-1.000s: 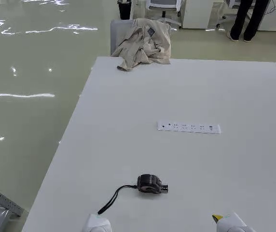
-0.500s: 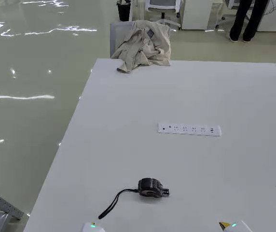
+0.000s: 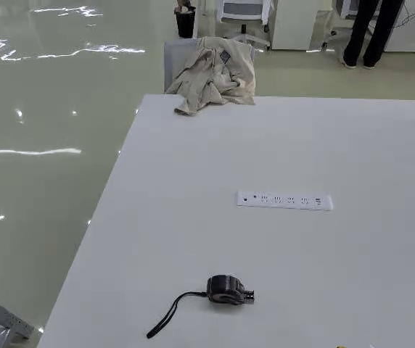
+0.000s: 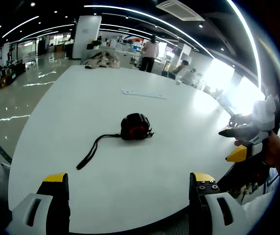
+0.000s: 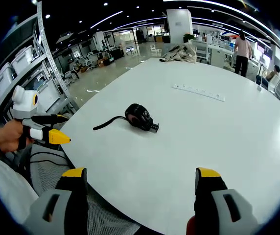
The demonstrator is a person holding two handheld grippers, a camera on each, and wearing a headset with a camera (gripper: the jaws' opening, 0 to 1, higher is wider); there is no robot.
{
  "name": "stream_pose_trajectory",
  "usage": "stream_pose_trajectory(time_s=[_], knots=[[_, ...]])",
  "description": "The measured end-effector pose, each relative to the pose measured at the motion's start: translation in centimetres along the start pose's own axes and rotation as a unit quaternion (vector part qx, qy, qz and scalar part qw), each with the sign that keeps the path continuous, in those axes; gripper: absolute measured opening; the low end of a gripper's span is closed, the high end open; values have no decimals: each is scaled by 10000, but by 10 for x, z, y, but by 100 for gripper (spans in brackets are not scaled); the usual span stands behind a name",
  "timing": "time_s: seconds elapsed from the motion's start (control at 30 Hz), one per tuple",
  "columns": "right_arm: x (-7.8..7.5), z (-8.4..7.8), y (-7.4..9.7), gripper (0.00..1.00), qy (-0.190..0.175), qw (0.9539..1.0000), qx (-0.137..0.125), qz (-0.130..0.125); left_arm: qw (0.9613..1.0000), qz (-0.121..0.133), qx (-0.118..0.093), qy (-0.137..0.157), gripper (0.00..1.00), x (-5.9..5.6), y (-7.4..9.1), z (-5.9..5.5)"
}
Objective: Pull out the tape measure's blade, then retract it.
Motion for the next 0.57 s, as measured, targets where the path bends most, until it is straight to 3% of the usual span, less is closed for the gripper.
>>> stream_pose_trajectory(time_s=[0.57], knots=[[0,0,2,93,-22,10000,12,-42,10000,-33,22,-6,100,-3,1,1]])
Point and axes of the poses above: the centre of the closed fingertips' face, and the gripper's own axes: y roughly backward along the fingers, x roughly to its left, z roughly out of its top, the point moved 2 cm from there along y, roughly backward along the fingers
